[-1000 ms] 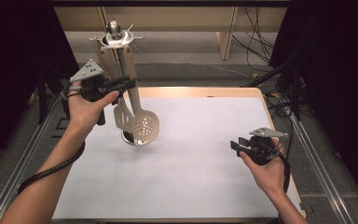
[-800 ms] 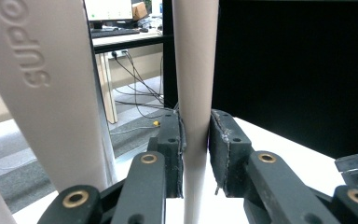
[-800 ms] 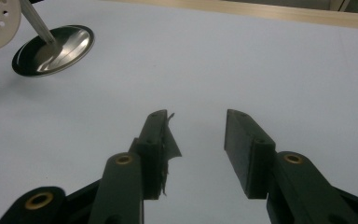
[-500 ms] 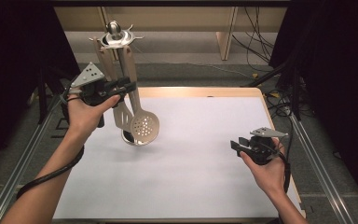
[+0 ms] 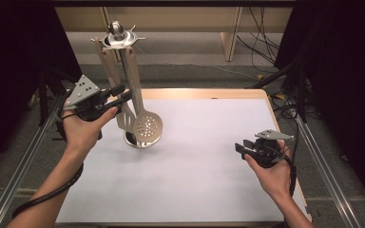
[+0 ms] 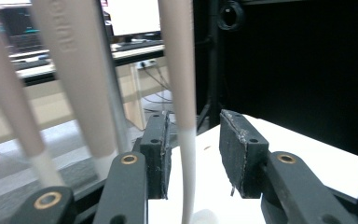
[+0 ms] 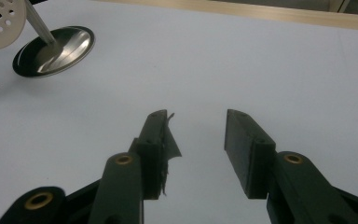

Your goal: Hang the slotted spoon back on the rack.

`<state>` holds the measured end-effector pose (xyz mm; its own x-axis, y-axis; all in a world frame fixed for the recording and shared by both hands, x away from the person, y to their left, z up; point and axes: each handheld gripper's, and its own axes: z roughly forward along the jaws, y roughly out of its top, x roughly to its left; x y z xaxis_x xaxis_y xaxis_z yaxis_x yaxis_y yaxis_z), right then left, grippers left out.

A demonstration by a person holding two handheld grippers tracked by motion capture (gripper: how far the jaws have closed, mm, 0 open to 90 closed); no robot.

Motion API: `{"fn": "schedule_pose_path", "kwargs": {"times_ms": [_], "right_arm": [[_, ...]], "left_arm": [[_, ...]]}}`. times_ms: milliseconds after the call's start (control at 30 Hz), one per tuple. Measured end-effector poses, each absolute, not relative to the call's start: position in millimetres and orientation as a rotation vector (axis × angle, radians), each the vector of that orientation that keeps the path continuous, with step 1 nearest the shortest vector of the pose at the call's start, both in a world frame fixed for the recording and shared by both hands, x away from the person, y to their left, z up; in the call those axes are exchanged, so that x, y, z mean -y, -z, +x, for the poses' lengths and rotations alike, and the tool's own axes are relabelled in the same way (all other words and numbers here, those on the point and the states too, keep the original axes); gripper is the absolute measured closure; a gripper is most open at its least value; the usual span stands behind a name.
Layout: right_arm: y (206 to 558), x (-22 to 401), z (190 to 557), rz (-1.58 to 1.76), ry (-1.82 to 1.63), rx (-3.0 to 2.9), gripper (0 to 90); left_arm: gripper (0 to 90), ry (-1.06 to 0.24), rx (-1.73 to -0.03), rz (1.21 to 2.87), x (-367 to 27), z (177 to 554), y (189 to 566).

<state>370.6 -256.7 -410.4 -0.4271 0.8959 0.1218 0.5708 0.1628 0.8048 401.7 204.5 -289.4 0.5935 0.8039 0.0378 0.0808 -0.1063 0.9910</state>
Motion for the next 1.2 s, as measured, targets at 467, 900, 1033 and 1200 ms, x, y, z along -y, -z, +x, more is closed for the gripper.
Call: {"fn": "schedule_pose_path", "kwargs": {"times_ms": [467, 900, 1033, 1200], "right_arm": [[410.2, 255.7, 370.2, 1.405, -1.171, -2.071, 60.4], [408.8, 257.0, 369.4, 1.395, -1.151, -2.063, 60.4], [409.1, 256.9, 369.7, 1.395, -1.154, -2.062, 60.4], [409.4, 256.4, 370.0, 1.392, -1.137, -2.062, 60.4]], "left_arm": [[60.7, -0.841, -0.899, 1.489, -227.8, 380.0, 306.6], [60.4, -0.888, -0.984, 1.466, -245.3, 364.4, 318.7], [60.3, -0.886, -1.005, 1.461, -249.8, 360.8, 325.9], [60.1, -0.887, -1.026, 1.464, -254.8, 355.8, 333.4]]}}
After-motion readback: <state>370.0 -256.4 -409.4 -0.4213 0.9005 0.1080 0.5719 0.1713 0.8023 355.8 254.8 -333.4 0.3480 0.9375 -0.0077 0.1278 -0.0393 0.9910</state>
